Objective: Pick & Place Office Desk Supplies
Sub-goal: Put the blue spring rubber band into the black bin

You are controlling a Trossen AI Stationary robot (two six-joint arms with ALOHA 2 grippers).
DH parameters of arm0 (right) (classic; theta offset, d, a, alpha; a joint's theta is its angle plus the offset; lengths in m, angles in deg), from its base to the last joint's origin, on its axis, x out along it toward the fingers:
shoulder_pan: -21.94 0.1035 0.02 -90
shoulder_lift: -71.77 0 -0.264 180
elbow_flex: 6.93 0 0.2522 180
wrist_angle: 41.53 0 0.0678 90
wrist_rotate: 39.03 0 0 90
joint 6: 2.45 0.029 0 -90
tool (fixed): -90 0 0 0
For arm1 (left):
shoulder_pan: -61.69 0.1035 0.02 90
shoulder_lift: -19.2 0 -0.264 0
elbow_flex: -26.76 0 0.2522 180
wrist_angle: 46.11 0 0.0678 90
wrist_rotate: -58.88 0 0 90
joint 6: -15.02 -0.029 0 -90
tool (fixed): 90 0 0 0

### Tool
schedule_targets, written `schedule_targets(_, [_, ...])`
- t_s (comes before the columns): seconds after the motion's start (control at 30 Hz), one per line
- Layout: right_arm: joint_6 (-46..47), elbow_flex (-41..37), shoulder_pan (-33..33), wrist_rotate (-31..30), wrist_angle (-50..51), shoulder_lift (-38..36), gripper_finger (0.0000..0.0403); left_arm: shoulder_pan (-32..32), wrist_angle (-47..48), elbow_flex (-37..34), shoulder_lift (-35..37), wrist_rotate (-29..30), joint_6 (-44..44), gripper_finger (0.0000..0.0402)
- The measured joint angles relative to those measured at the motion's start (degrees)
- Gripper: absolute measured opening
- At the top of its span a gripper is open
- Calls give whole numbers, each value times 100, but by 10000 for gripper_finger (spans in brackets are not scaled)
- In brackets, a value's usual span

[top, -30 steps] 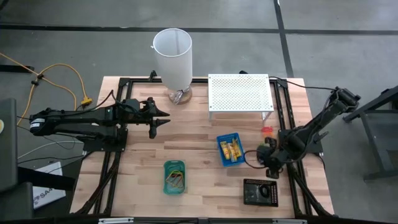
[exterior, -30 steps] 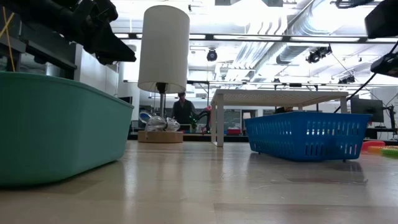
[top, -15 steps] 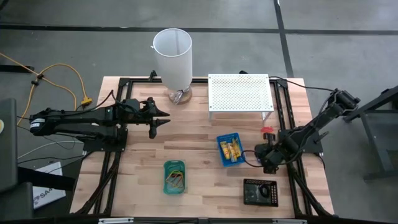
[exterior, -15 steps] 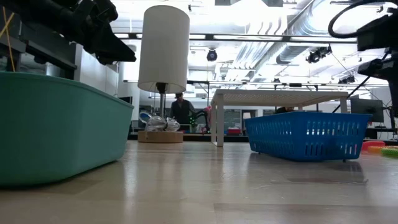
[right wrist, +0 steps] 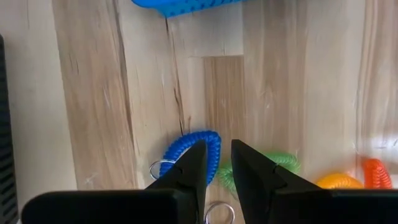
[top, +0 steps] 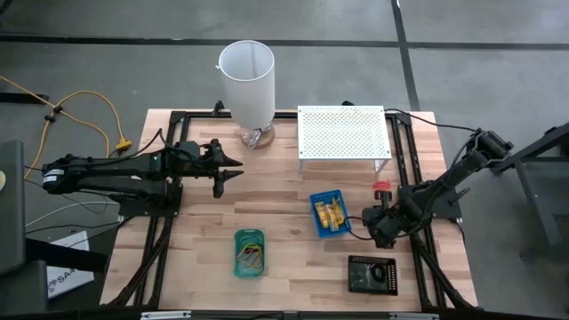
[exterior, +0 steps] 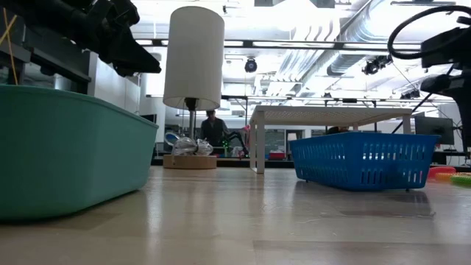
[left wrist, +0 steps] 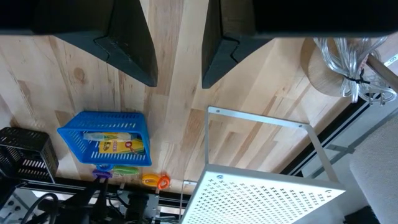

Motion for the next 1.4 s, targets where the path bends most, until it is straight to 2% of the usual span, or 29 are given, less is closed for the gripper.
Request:
schedule_targets(0.3, [-14, 0, -423, 507, 2, 0, 64, 1, 0, 0, -1, 0, 2, 119])
schedule_targets(0.5, [-274, 0, -574, 633, -38, 0, 68, 0, 0, 0, 0, 0, 0, 119])
schedule_targets(0.77, [-450, 0, -608, 550, -101, 0, 132, 1, 0, 0, -1, 1, 0, 119])
schedule_targets(0.9, [-450, -21, -647, 498, -24, 2, 151, -1, 0, 0, -2, 0, 0, 119])
schedule_targets(1.13, [-522, -500, -863, 675, -408, 2, 150, -1, 0, 0, 0, 0, 0, 119])
schedule_targets(1.4, [-763, -645, -863, 917, -605, 2, 148, 0, -2, 0, -1, 0, 1, 119])
